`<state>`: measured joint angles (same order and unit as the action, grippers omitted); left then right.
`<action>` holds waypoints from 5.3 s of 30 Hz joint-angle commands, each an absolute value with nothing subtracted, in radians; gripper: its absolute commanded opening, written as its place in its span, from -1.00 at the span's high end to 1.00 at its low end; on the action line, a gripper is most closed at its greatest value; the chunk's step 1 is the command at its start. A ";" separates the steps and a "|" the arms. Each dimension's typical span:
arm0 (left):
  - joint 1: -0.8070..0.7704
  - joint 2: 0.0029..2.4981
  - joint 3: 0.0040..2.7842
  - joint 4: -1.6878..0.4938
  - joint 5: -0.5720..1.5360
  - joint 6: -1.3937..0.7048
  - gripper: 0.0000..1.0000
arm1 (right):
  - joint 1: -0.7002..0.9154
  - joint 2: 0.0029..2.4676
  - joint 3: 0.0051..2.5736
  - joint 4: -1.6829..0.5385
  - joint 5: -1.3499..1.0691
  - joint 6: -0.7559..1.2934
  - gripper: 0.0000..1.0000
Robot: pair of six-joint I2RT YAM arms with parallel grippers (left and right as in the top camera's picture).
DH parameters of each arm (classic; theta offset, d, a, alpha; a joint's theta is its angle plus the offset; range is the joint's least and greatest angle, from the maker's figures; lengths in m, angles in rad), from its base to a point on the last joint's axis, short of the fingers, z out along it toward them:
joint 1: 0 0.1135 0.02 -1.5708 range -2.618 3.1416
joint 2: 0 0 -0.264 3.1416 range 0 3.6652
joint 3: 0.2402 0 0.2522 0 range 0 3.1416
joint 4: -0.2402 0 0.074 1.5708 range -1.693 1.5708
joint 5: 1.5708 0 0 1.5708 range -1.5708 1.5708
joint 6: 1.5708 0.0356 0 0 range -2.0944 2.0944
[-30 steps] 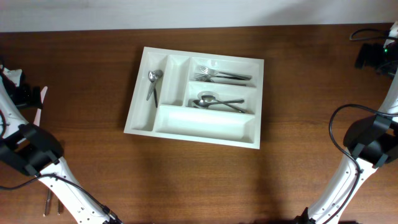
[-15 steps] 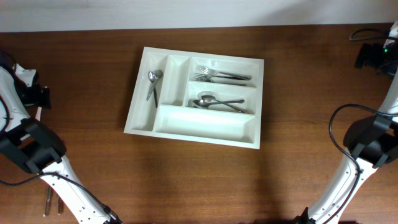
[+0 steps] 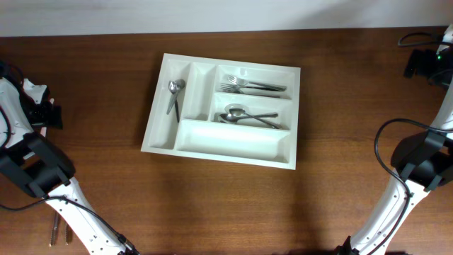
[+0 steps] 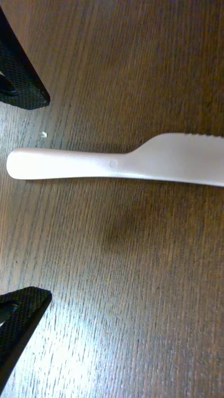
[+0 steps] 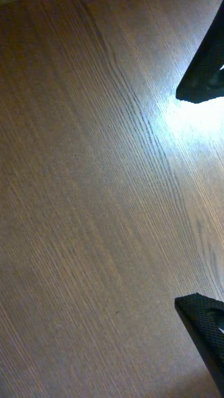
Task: Pack container
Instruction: 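Move the left gripper left over the white plastic knife, then lower the left gripper and close it on the knife handle, then lift the knife with the left gripper and carry it over the tray, then lower the knife into the narrow middle compartment and open the gripper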
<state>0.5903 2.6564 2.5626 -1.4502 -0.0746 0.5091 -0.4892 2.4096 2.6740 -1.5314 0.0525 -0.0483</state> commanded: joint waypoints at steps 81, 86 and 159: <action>0.631 2.638 2.436 -1.308 0.005 0.528 0.96 | -0.485 2.415 2.670 -1.528 0.057 -0.040 -0.97; 0.624 2.638 2.437 -1.309 0.005 0.517 0.96 | -0.485 2.415 2.670 -1.528 0.057 -0.040 -0.97; -0.286 2.619 2.730 -1.507 0.048 -0.068 0.96 | -0.485 2.415 2.670 -1.528 0.057 -0.039 -0.97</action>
<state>-0.2886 2.5771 2.7193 -1.5040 0.0513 -0.0505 -0.4892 2.4096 2.6740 -1.5314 0.0525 -0.0483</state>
